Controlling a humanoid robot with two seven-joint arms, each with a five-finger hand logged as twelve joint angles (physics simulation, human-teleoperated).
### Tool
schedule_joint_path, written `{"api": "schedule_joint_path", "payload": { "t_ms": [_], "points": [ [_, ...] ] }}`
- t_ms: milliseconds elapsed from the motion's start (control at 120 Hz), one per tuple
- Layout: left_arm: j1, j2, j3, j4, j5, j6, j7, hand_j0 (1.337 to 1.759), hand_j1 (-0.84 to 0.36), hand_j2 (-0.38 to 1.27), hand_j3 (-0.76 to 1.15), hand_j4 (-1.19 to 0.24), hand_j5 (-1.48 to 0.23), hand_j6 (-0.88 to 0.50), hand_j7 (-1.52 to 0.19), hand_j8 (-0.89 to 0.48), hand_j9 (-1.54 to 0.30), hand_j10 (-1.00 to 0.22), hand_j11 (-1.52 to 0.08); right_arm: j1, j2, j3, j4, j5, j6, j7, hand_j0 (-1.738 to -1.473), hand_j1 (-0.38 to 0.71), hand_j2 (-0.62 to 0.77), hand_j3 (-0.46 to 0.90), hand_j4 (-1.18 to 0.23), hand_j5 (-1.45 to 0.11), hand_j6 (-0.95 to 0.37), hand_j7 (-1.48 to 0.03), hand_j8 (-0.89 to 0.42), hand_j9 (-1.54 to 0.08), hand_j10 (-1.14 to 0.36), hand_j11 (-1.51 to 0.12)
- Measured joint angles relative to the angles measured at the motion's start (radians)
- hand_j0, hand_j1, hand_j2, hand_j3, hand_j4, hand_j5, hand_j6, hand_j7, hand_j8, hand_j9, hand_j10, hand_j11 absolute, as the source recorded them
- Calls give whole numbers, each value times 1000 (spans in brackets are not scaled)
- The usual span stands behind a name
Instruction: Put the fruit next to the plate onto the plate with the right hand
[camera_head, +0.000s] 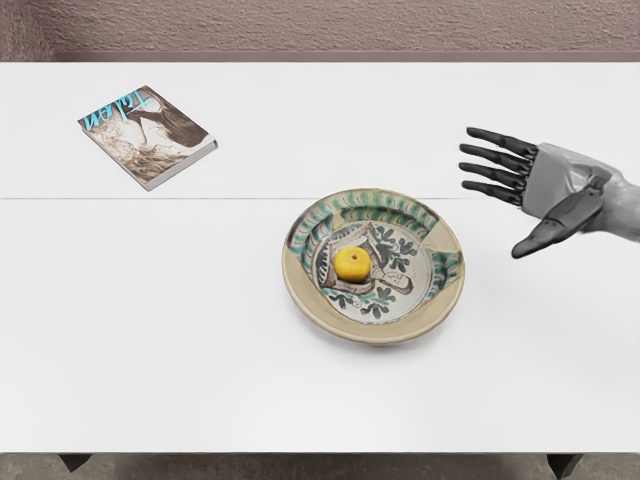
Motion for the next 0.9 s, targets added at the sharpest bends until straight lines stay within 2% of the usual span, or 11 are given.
{"api": "schedule_joint_path", "payload": {
  "t_ms": [500,642,900],
  "points": [
    [-8,0,0,0,0,0,0,1658,343,1,0,-5,-6,-5,-6,-5,-6,-5,-6,-171,0,226,-24,2,0,0,-1658,-349,1,0,0,0,1,0,1,0,0,0],
    [-23,0,0,0,0,0,0,1658,343,1,0,-5,-6,-5,-6,-5,-6,-5,-6,-177,1,236,-24,0,0,0,-1658,-349,1,0,0,0,1,0,1,0,1,0],
    [-29,0,0,0,0,0,0,1658,343,1,0,-5,-6,-5,-6,-5,-6,-5,-6,-137,1,189,-24,-7,0,0,-1658,-349,1,0,0,0,1,0,1,0,1,0]
  ]
}}
